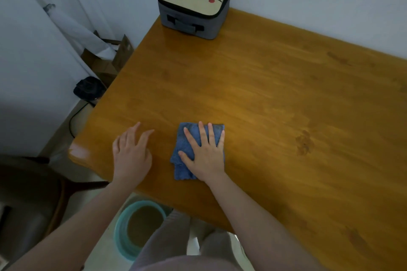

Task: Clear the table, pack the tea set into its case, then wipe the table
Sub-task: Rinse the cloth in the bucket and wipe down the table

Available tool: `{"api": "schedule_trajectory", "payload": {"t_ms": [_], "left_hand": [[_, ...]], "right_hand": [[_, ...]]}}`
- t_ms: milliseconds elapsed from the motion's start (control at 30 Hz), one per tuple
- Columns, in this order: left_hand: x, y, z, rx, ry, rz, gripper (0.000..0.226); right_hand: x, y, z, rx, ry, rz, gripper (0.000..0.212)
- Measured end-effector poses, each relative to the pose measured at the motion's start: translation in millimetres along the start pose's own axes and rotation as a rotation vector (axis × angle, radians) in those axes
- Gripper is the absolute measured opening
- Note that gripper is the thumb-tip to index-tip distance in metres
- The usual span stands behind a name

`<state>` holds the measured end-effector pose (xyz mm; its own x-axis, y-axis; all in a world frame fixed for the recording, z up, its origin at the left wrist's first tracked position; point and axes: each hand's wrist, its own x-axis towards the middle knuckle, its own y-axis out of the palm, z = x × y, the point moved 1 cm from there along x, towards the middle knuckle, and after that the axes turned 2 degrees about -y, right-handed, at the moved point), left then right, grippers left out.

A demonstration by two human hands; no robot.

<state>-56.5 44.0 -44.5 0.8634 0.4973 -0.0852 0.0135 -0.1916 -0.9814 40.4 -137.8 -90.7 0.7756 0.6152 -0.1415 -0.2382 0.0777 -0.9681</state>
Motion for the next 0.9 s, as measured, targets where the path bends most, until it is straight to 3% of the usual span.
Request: {"api": "schedule_trajectory", "payload": {"t_ms": [133,300,600,900], "left_hand": [[11,7,2,-0.052,-0.008,-0.005,0.051],[22,10,7,-0.182,-0.107,-0.022,0.045],[0,18,16,-0.005,0.025,0.048,0.052],[-68,41,-26,0.069,0.073,0.082,0.064]], "right_hand": [[35,-3,30,-0.03,-0.022,0.045,0.07],[31,5,44,-0.059,-0.075,-0.024,0.068],[-10,8,27,-0.025,-0.037,-0.062,0.066],[-94,8,-15,-0.014,0.019,-0.08,0.066]]}}
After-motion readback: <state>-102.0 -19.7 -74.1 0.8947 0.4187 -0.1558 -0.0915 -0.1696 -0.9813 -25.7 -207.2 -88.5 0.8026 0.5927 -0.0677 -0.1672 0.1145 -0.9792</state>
